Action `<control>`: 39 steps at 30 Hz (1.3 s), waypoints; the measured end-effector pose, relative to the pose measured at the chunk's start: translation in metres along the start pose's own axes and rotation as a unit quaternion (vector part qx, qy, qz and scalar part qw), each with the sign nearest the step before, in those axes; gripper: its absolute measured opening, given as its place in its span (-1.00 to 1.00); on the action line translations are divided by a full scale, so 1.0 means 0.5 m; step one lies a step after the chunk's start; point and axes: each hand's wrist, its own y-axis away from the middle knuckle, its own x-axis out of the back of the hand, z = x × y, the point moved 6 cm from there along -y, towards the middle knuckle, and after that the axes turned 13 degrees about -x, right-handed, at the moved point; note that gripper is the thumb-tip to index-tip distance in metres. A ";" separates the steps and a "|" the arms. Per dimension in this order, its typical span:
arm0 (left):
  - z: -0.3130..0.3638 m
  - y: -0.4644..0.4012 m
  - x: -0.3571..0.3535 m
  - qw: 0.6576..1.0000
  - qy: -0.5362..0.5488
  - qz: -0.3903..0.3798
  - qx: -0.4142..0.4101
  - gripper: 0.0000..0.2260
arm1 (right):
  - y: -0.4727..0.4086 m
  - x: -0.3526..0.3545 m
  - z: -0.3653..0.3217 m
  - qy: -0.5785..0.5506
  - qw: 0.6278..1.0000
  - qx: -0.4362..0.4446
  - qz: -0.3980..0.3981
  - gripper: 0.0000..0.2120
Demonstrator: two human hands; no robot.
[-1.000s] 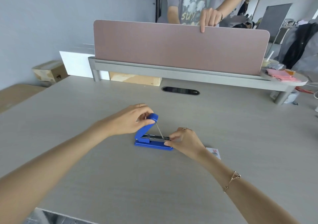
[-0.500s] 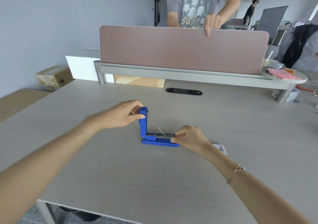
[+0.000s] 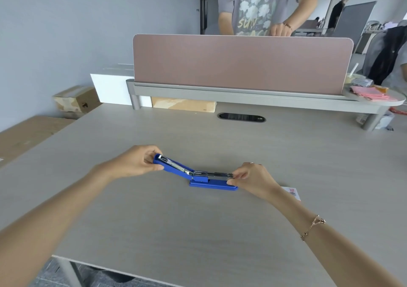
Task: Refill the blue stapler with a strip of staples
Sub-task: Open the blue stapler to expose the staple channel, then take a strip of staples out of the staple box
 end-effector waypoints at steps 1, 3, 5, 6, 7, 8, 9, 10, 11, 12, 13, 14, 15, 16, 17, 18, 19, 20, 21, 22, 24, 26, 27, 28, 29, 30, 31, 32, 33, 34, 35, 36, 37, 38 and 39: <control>-0.014 0.007 -0.008 1.000 -0.005 -0.003 0.008 -0.85 | 0.000 -0.001 0.001 -0.003 1.000 -0.002 0.002 -0.86; -0.031 0.016 -0.023 0.999 -0.035 -0.018 0.012 -0.86 | -0.001 -0.001 0.003 -0.005 1.000 -0.003 0.006 -0.83; -0.041 0.018 -0.034 0.994 -0.098 -0.039 0.000 -0.88 | 0.001 -0.002 0.003 -0.008 1.000 -0.003 0.009 -0.82; -0.043 0.017 -0.036 0.991 -0.123 -0.050 -0.008 -0.88 | 0.003 -0.001 0.002 -0.009 1.000 -0.001 0.012 -0.83; -0.044 0.016 -0.039 0.989 -0.139 -0.059 -0.013 -0.88 | 0.006 -0.001 0.000 -0.010 1.000 0.000 0.015 -0.85; -0.046 0.017 -0.041 0.987 -0.149 -0.065 -0.015 -0.88 | 0.008 -0.001 -0.002 -0.010 1.000 0.000 0.017 -0.88; -0.047 0.017 -0.042 0.985 -0.156 -0.066 -0.015 -0.87 | 0.011 0.000 -0.004 -0.011 1.000 0.000 0.020 -0.91; -0.048 0.017 -0.042 0.985 -0.160 -0.065 -0.015 -0.87 | 0.013 0.000 -0.005 -0.013 1.000 0.000 0.021 -0.92; -0.049 0.018 -0.043 0.985 -0.162 -0.065 -0.015 -0.87 | 0.015 0.000 -0.006 -0.014 1.000 0.003 0.021 -0.92; -0.050 0.018 -0.045 0.984 -0.164 -0.064 -0.016 -0.87 | 0.016 0.001 -0.007 -0.012 1.000 0.005 0.021 -0.92; -0.052 0.020 -0.046 0.984 -0.166 -0.063 -0.016 -0.87 | 0.016 0.001 -0.008 -0.011 1.000 0.007 0.022 -0.92; -0.052 0.020 -0.047 0.984 -0.168 -0.061 -0.016 -0.87 | 0.016 0.002 -0.008 -0.012 1.000 0.007 0.023 -0.92; -0.053 0.020 -0.047 0.984 -0.170 -0.059 -0.015 -0.87 | 0.017 0.002 -0.009 -0.013 1.000 0.007 0.025 -0.92; -0.053 0.020 -0.047 0.983 -0.172 -0.058 -0.015 -0.87 | 0.017 0.002 -0.009 -0.014 1.000 0.007 0.027 -0.90; -0.052 0.020 -0.047 0.983 -0.175 -0.059 -0.013 -0.87 | 0.019 0.002 -0.010 -0.014 0.999 0.006 0.028 -0.88; -0.051 0.021 -0.047 0.982 -0.180 -0.061 -0.011 -0.86 | 0.020 0.002 -0.010 -0.012 1.000 0.006 0.028 -0.87; -0.048 0.020 -0.047 0.980 -0.188 -0.063 -0.011 -0.86 | 0.020 0.002 -0.010 -0.012 1.000 0.007 0.028 -0.87; -0.043 0.020 -0.046 0.978 -0.201 -0.062 -0.014 -0.84 | 0.021 0.002 -0.010 -0.012 0.999 0.008 0.028 -0.87; -0.038 0.019 -0.046 0.975 -0.213 -0.057 -0.018 -0.81 | 0.021 0.002 -0.010 -0.013 0.999 0.009 0.028 -0.87; -0.031 0.018 -0.047 0.973 -0.222 -0.049 -0.023 -0.76 | 0.022 0.001 -0.010 -0.013 0.999 0.013 0.028 -0.86; -0.017 0.013 -0.051 0.973 -0.225 -0.038 -0.028 -0.63 | 0.022 -0.002 -0.009 -0.011 0.999 0.021 0.026 -0.85; 0.001 0.005 -0.062 0.975 -0.216 -0.041 -0.031 -0.54 | 0.025 -0.003 -0.009 -0.011 0.999 0.030 0.024 -0.84; 0.013 -0.002 -0.069 0.975 -0.217 -0.044 -0.037 -0.53 | 0.026 -0.002 -0.008 -0.011 0.999 0.033 0.020 -0.83; 0.027 -0.010 -0.077 0.973 -0.219 -0.047 -0.046 -0.54 | 0.028 0.001 -0.005 -0.012 0.999 0.037 0.018 -0.82; 0.043 -0.019 -0.085 0.972 -0.222 -0.049 -0.055 -0.54 | 0.030 0.008 0.000 -0.013 0.999 0.040 0.017 -0.80; 0.059 -0.028 -0.095 0.972 -0.222 -0.050 -0.065 -0.55 | 0.033 0.018 0.008 -0.010 0.999 0.042 0.020 -0.78; 0.076 -0.038 -0.106 0.971 -0.220 -0.051 -0.075 -0.55 | 0.038 0.030 0.018 -0.002 0.999 0.042 0.024 -0.76; 0.092 -0.049 -0.118 0.971 -0.216 -0.052 -0.085 -0.55 | 0.041 0.043 0.032 0.007 0.999 0.039 0.028 -0.75; 0.108 -0.060 -0.132 0.972 -0.210 -0.054 -0.095 -0.54 | 0.045 0.056 0.048 0.014 0.999 0.032 0.033 -0.75; 0.125 -0.069 -0.147 0.972 -0.204 -0.057 -0.106 -0.54 | 0.049 0.070 0.065 0.017 0.999 0.026 0.039 -0.75; 0.142 -0.079 -0.165 0.971 -0.199 -0.063 -0.115 -0.53 | 0.056 0.084 0.082 0.015 0.999 0.019 0.043 -0.75; 0.158 -0.089 -0.184 0.970 -0.196 -0.071 -0.124 -0.53 | 0.063 0.097 0.098 0.008 0.999 0.016 0.050 -0.75; 0.173 -0.098 -0.205 0.969 -0.193 -0.081 -0.131 -0.53 | 0.070 0.108 0.113 0.003 0.998 0.008 0.054 -0.75; 0.188 -0.108 -0.226 0.968 -0.191 -0.088 -0.138 -0.54 | 0.080 0.118 0.125 0.003 0.998 0.004 0.059 -0.74; 0.202 -0.117 -0.246 0.966 -0.191 -0.094 -0.146 -0.55 | 0.089 0.126 0.135 0.007 0.998 -0.003 0.060 -0.73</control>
